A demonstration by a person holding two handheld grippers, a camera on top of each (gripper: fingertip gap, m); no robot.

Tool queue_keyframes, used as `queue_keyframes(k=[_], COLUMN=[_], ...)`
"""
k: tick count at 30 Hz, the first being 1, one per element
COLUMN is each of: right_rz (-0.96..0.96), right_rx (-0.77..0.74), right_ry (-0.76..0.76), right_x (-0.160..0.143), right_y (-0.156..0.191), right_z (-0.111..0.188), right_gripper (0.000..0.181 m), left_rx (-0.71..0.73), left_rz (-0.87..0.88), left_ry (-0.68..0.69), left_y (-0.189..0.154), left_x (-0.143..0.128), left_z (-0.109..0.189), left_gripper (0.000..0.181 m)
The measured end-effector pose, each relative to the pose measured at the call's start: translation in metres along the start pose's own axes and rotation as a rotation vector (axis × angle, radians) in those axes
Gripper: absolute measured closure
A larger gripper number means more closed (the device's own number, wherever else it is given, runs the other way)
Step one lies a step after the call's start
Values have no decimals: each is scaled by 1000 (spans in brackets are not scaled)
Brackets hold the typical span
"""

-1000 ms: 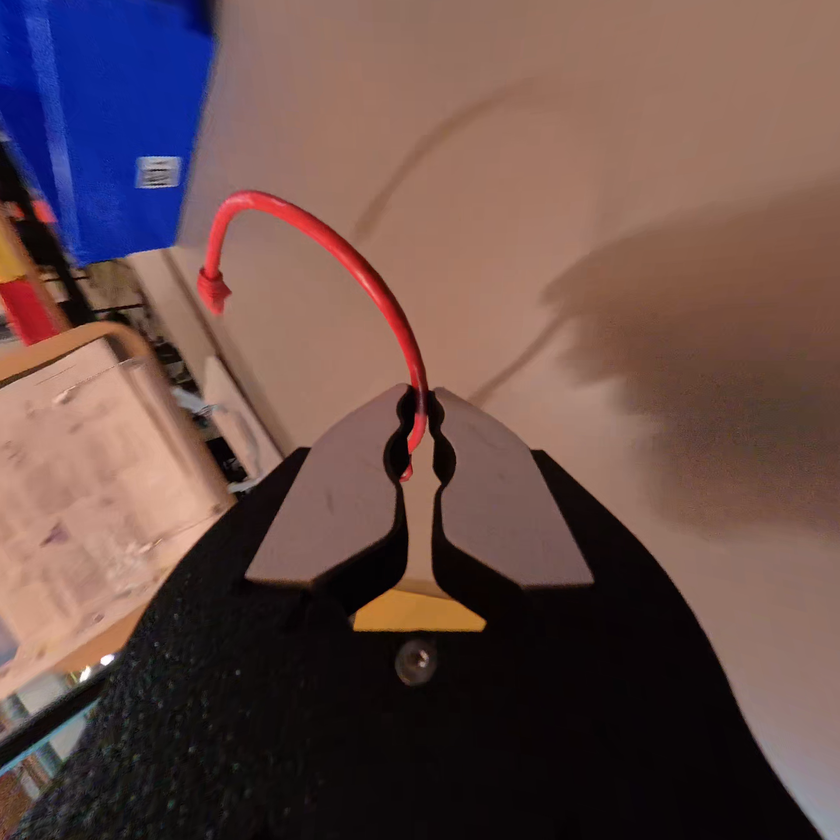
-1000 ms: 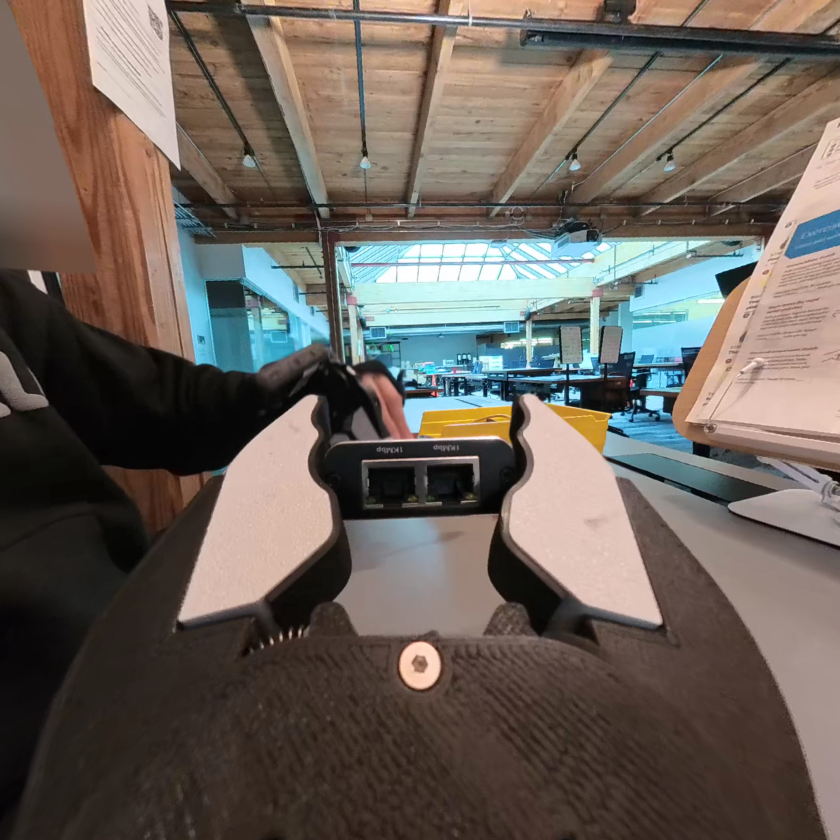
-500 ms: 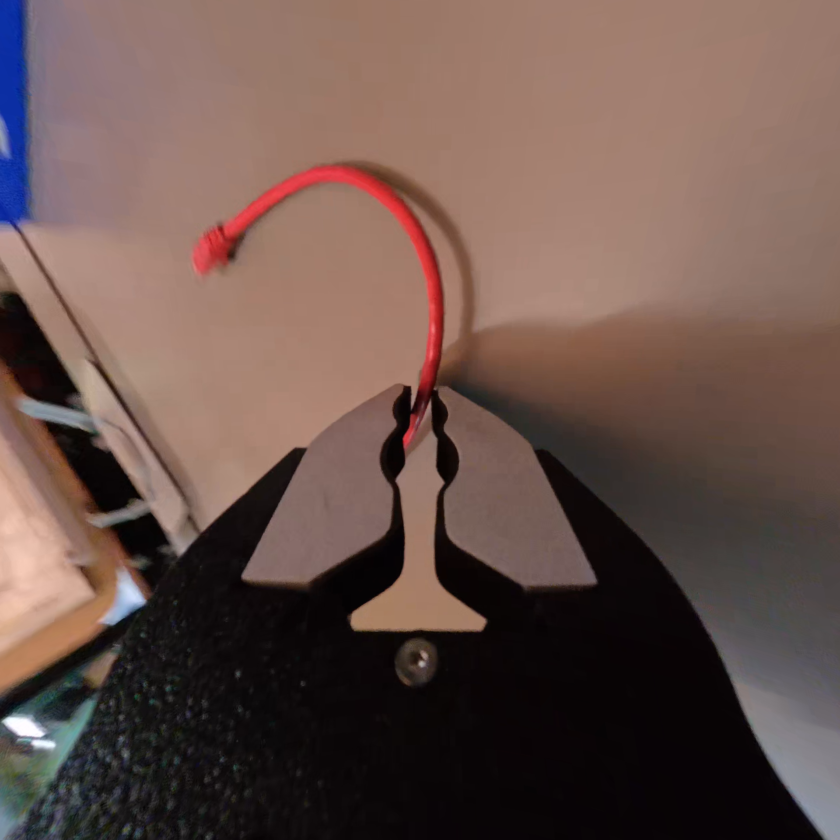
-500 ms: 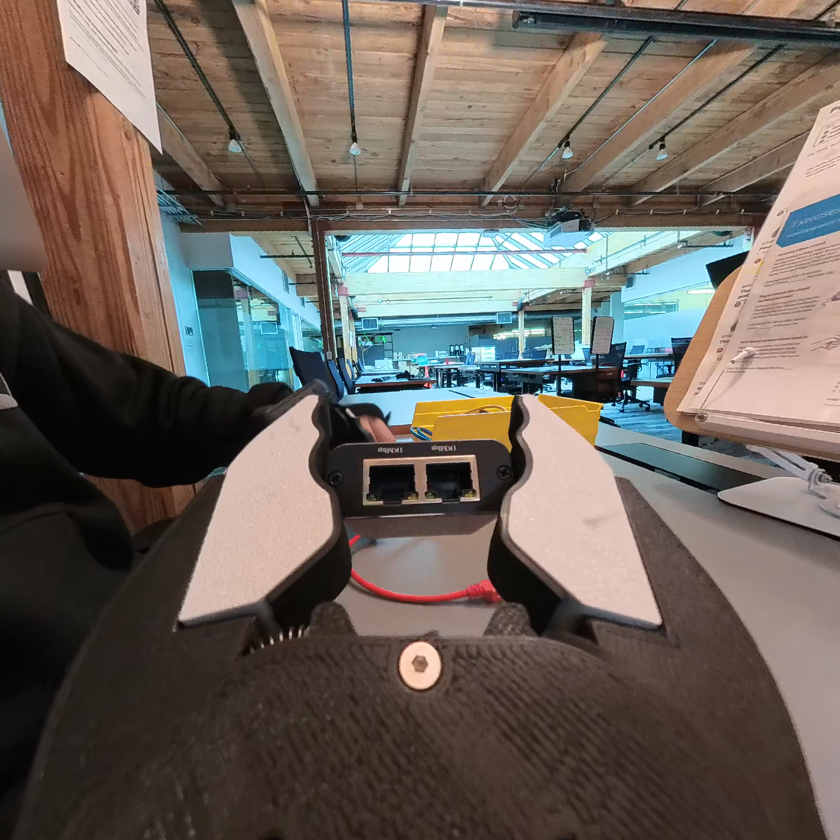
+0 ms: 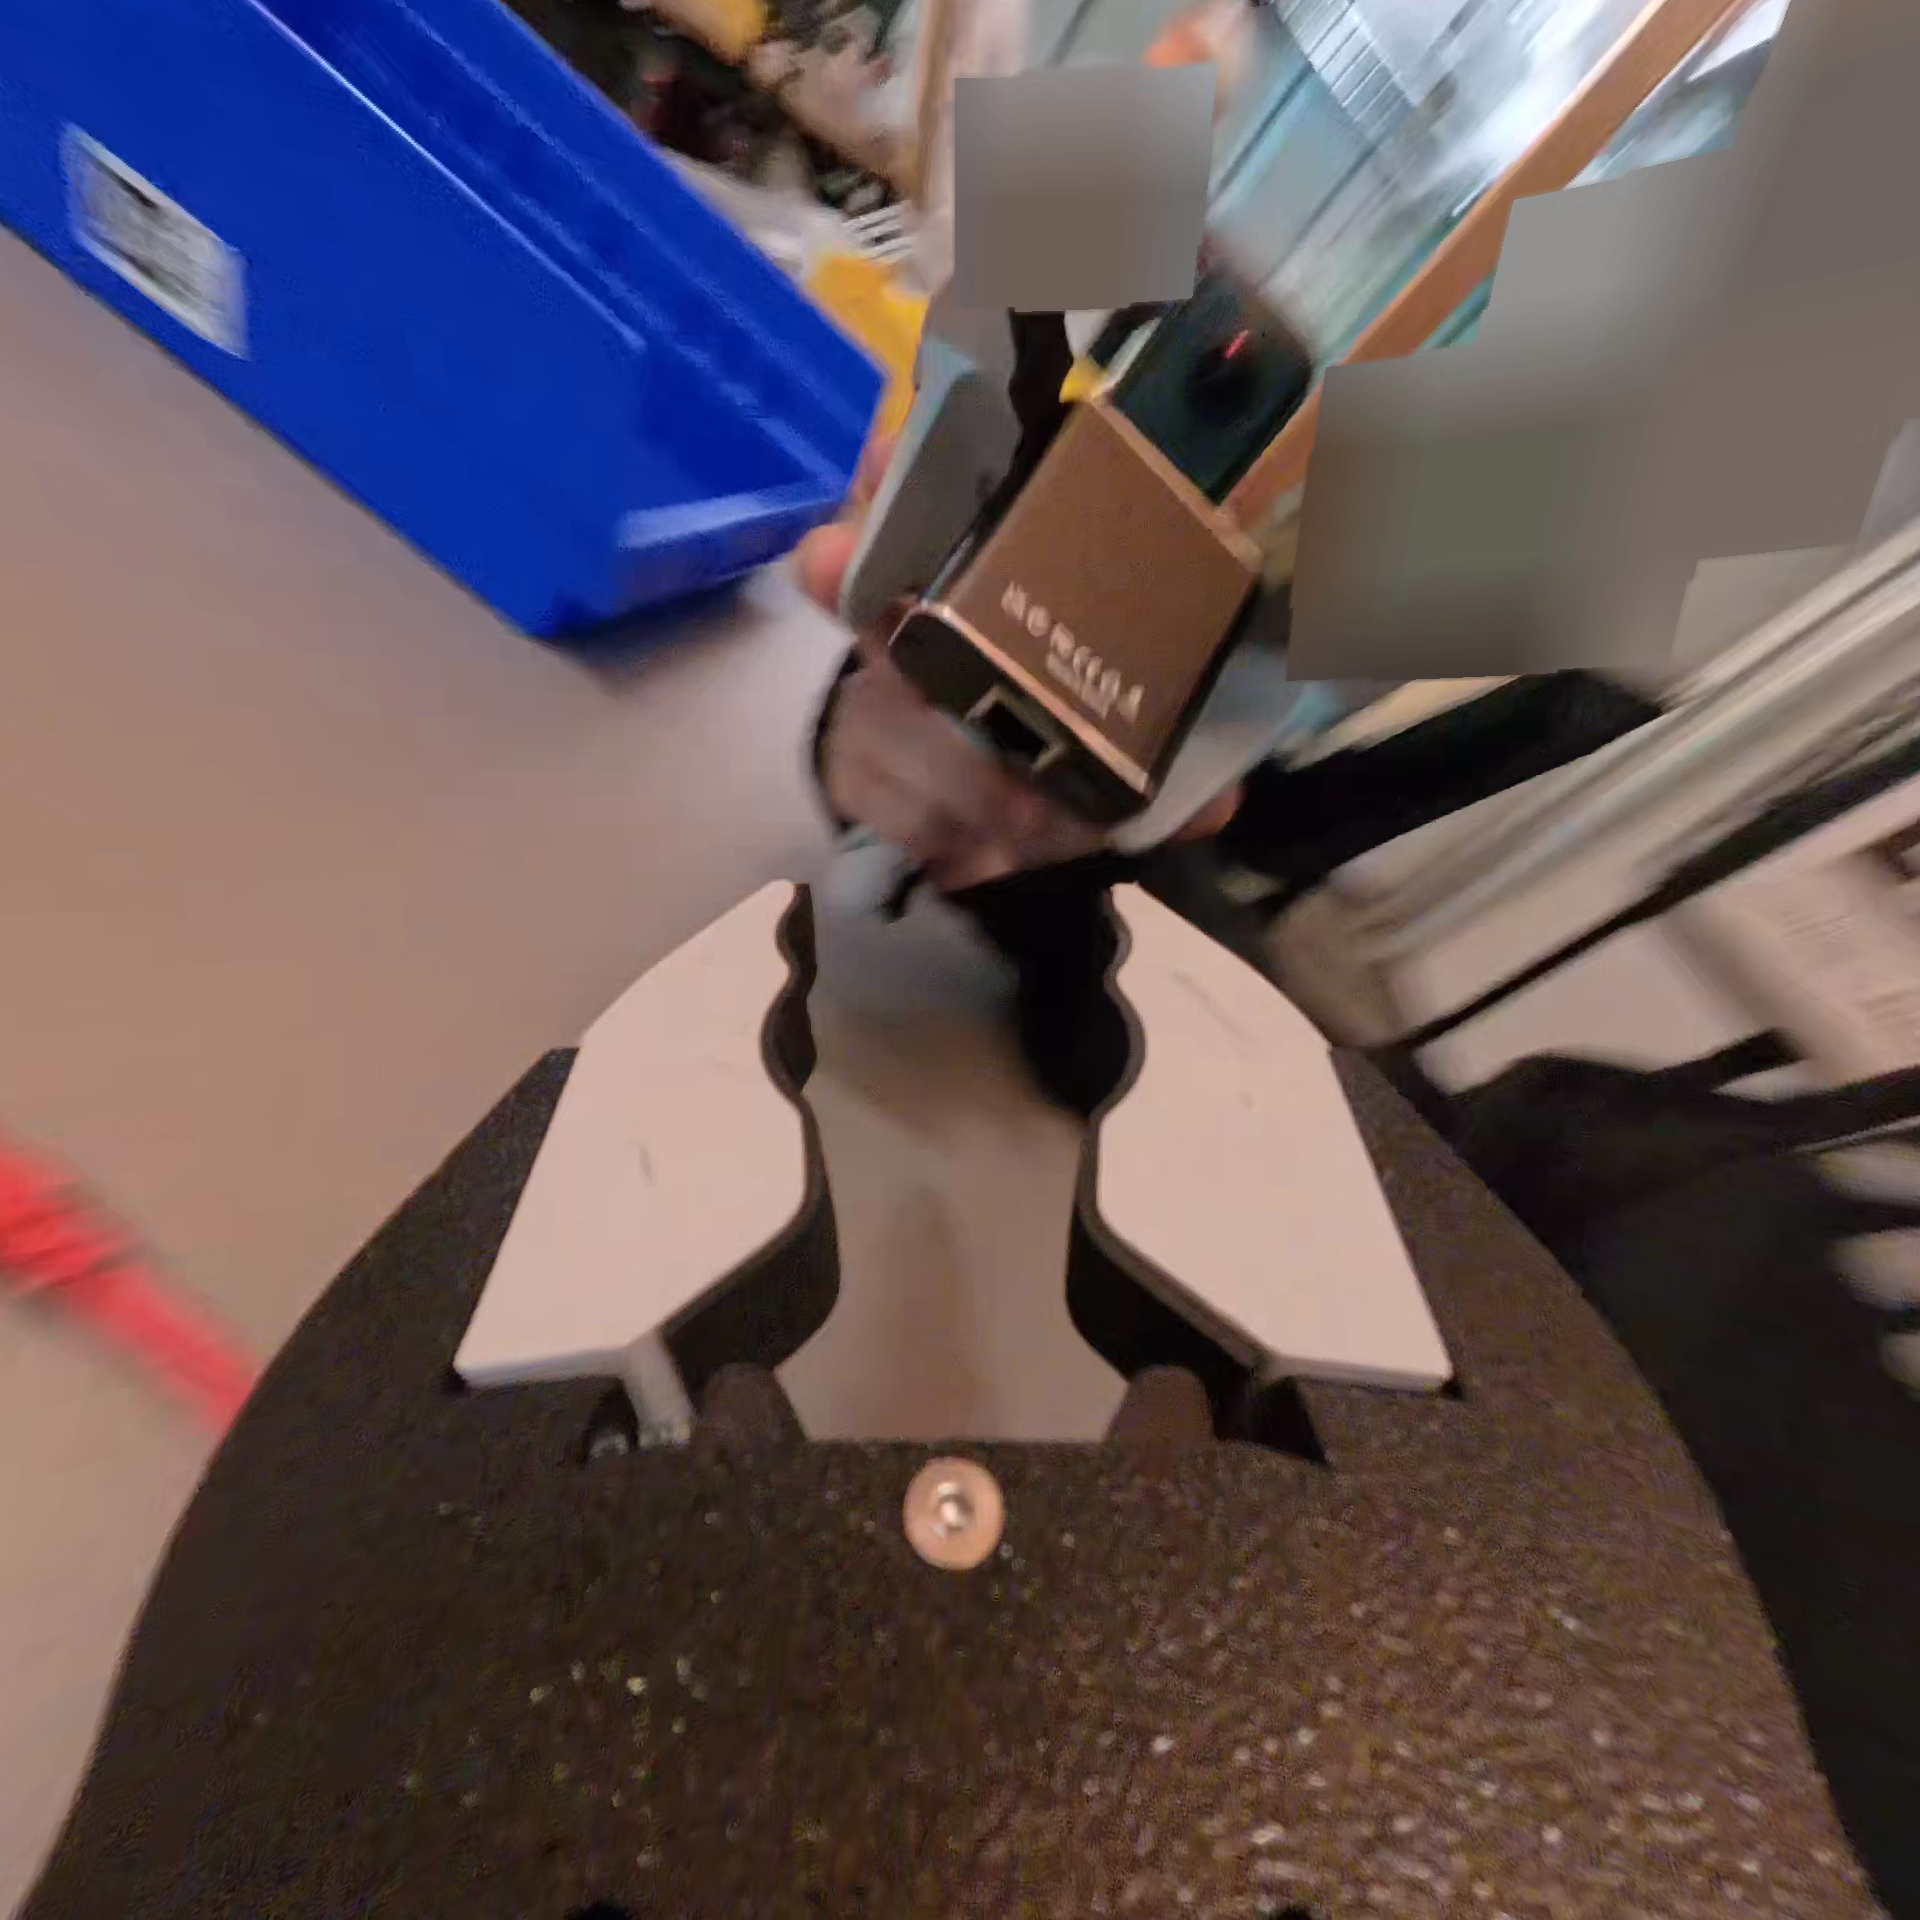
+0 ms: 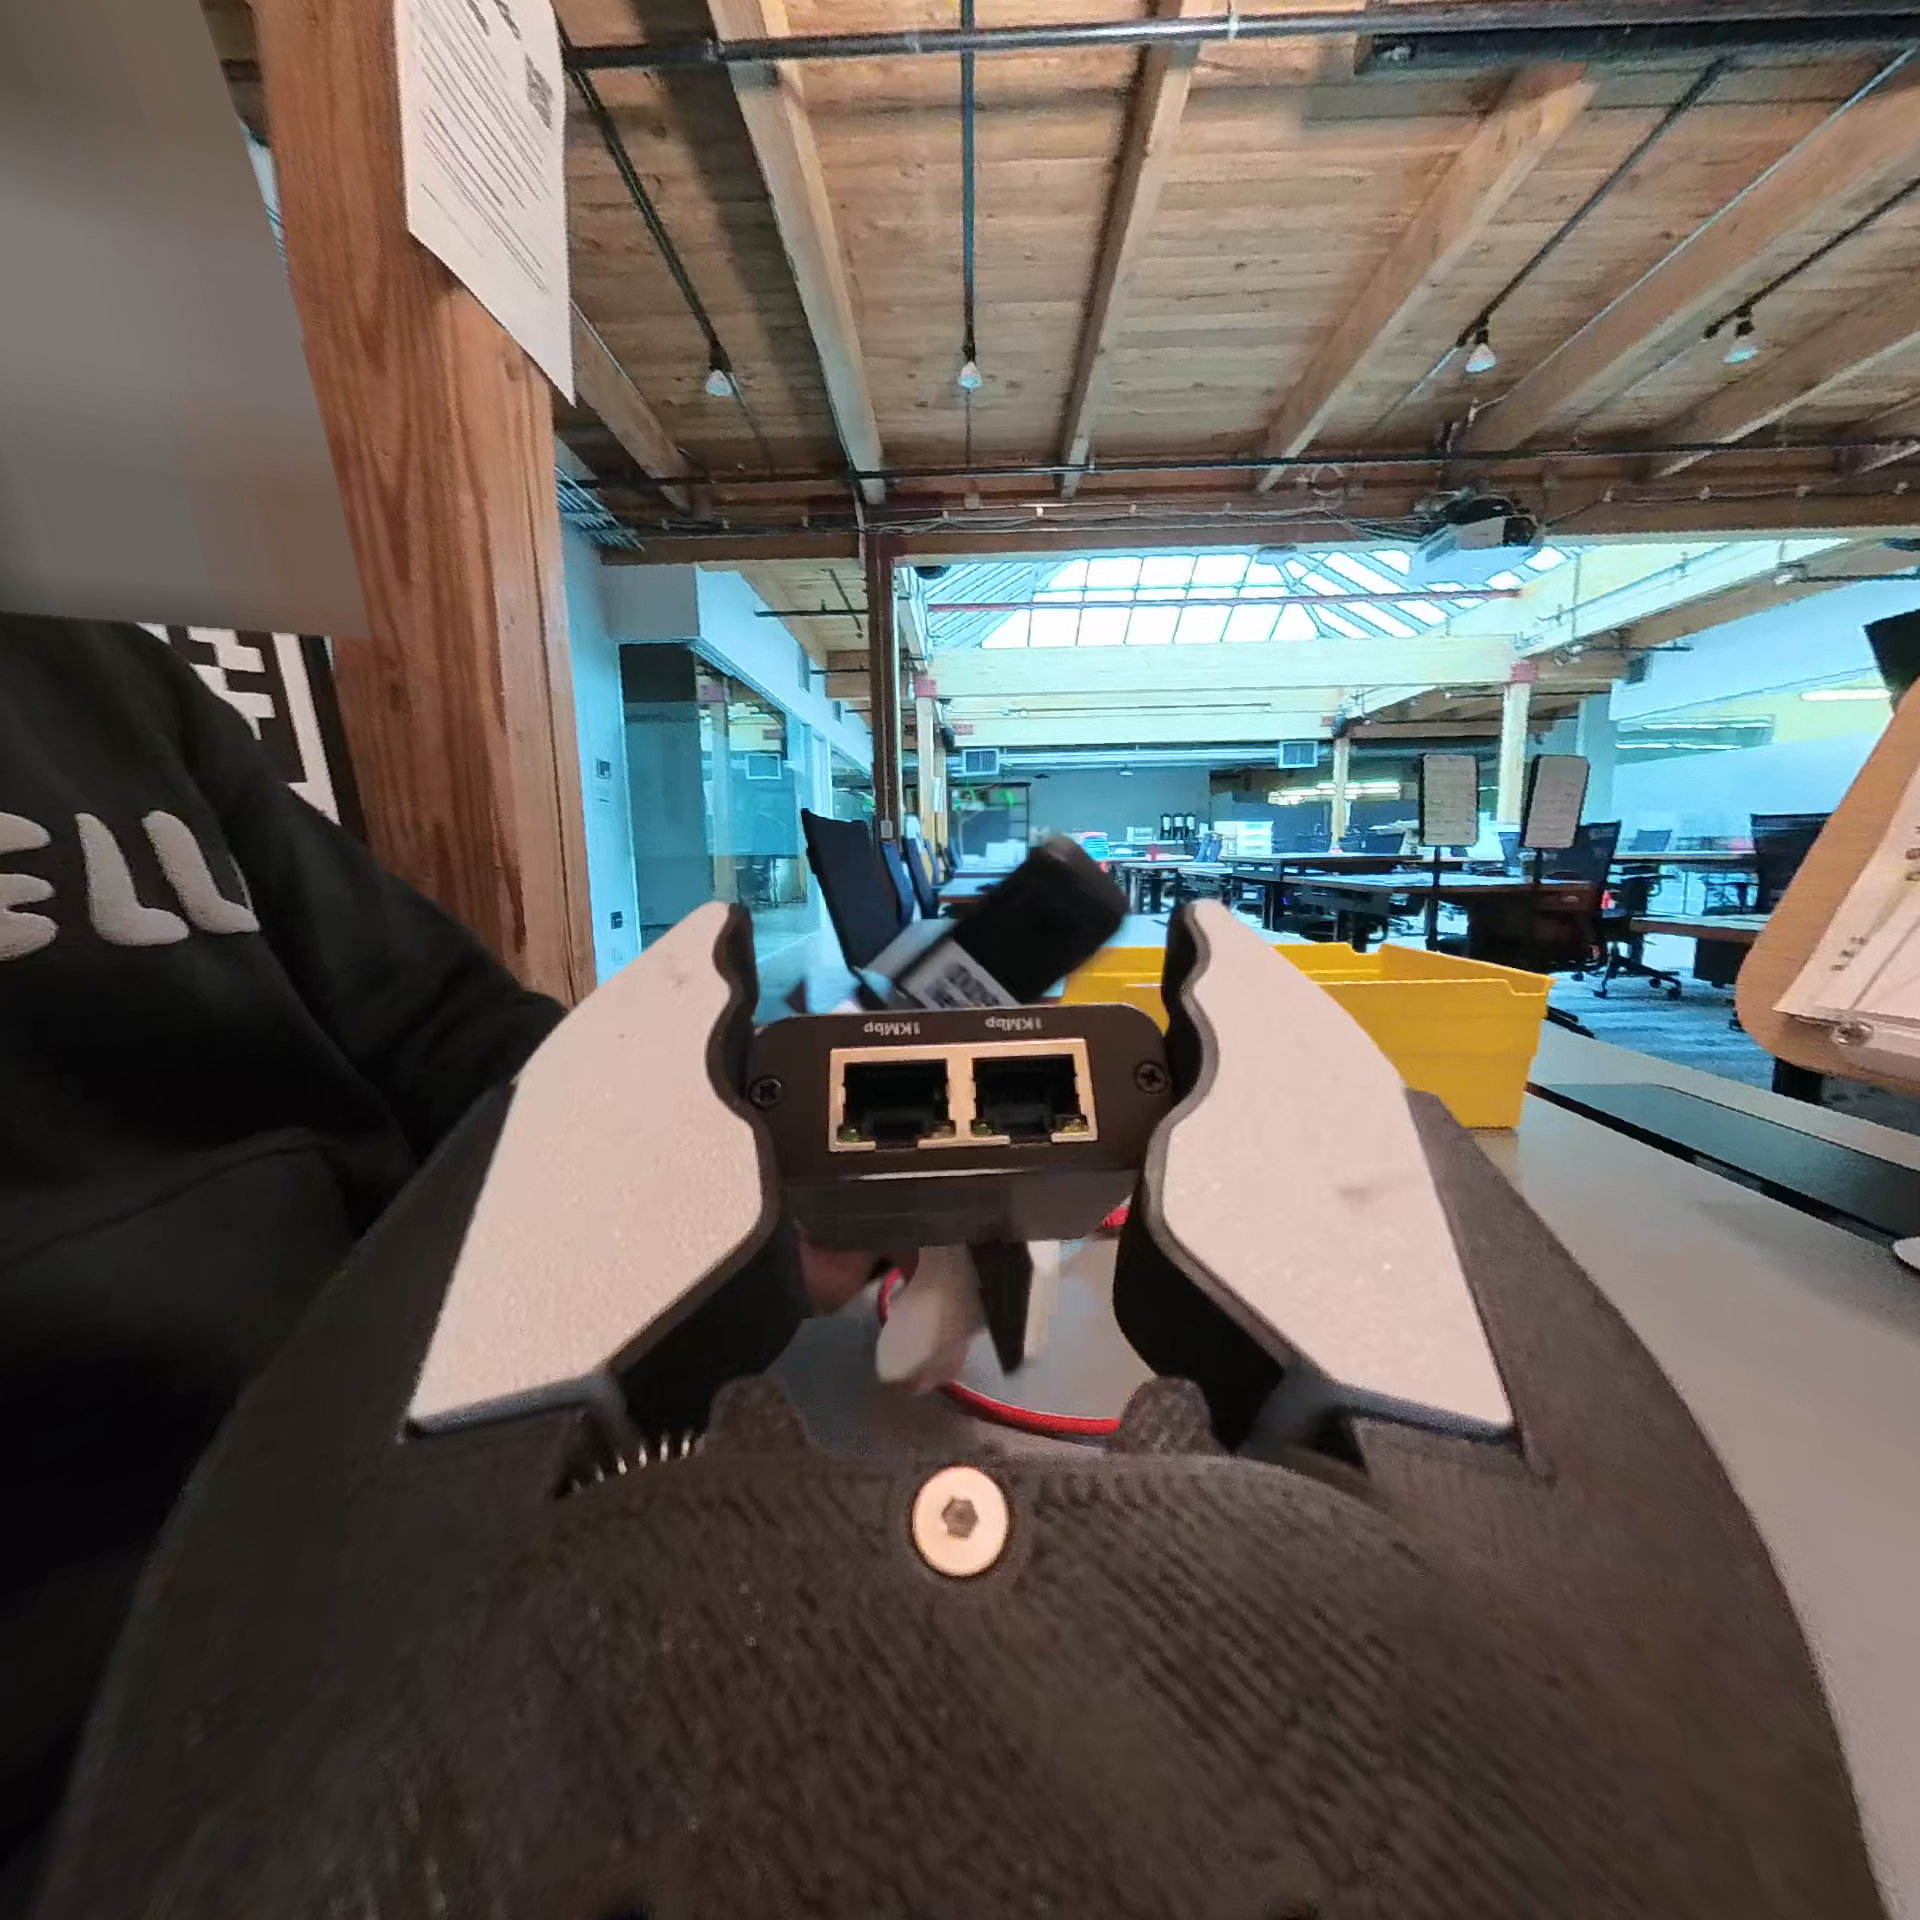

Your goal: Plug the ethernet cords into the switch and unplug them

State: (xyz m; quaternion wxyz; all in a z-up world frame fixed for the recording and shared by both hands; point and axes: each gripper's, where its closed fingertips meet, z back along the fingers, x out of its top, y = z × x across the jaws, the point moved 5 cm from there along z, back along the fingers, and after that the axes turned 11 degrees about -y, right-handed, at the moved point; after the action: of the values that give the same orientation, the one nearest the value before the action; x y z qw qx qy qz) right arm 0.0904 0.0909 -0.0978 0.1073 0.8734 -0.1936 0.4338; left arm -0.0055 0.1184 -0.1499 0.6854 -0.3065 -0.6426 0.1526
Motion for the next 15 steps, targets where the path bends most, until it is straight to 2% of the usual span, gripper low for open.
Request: queue_keyframes(k=[4,6,8,11,15], right_rz=[0,14,63,204,386], right_rx=[47,54,47,22,11], right_ry=[29,39,77,190,404], right_x=[-7,-11,-17,-31,-59], right_y=[6,7,8,6,3], right_z=[-5,-9,-11,-11,-13], right_gripper=[106,106,106,106,106], left_rx=[-392,-540,-522,-469,-273], left_rz=[575,710,683,643,538], left_ry=[-185,-246,-227,-218,-3], left_y=[-3,-4,-2,1,8], left_x=[6,8,1,5,11], left_z=[-22,-23,-25,-16,6], left_gripper=[116,132,152,154,157])
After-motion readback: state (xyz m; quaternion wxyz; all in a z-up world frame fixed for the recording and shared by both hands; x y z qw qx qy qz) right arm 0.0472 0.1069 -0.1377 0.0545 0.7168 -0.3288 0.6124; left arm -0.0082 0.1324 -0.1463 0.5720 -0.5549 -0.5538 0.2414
